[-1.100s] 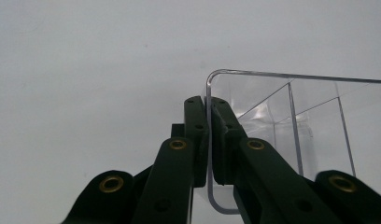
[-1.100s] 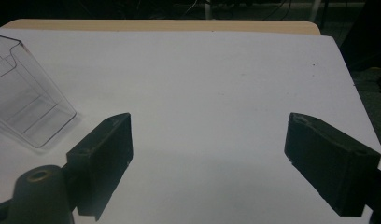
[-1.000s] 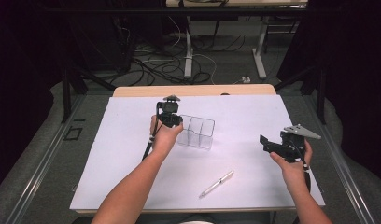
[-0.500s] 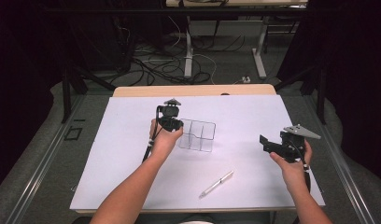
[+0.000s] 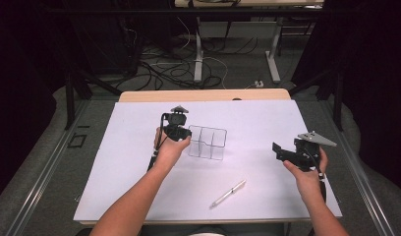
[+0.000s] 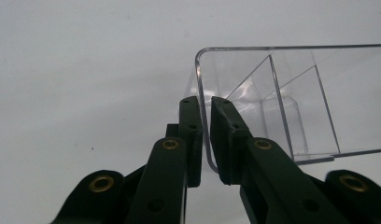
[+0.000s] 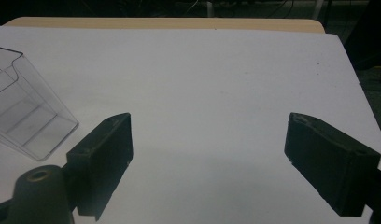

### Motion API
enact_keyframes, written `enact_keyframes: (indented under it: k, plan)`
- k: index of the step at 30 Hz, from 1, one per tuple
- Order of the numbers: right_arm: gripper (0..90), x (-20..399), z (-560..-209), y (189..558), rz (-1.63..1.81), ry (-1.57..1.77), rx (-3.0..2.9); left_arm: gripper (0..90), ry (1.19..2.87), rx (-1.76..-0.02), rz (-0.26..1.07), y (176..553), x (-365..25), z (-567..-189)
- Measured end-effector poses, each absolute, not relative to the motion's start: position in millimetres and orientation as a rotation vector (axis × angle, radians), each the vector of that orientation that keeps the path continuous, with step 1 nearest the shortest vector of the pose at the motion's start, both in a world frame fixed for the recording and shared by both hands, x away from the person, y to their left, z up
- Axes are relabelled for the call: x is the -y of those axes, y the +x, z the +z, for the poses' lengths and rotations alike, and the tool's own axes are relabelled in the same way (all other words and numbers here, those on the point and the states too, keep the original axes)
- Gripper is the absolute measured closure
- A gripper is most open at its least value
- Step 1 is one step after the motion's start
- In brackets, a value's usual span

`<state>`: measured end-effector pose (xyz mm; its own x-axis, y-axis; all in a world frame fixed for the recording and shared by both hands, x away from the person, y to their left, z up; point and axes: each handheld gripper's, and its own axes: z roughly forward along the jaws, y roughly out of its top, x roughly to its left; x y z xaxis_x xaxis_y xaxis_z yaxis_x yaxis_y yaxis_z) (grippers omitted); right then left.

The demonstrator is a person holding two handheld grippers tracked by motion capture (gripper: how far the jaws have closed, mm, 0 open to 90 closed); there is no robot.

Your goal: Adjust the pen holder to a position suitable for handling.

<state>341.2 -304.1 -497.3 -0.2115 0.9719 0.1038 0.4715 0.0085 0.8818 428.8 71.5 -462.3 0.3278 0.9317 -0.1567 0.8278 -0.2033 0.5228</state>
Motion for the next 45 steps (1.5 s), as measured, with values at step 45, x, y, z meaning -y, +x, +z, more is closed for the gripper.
enact_keyframes:
  k: [45]
  plan:
    - [15.3,303.1,-496.9,340.8,1.148,1.508,-1.754,69.8,2.121,-1.465,0.151,408.2,-68.0,-456.9]
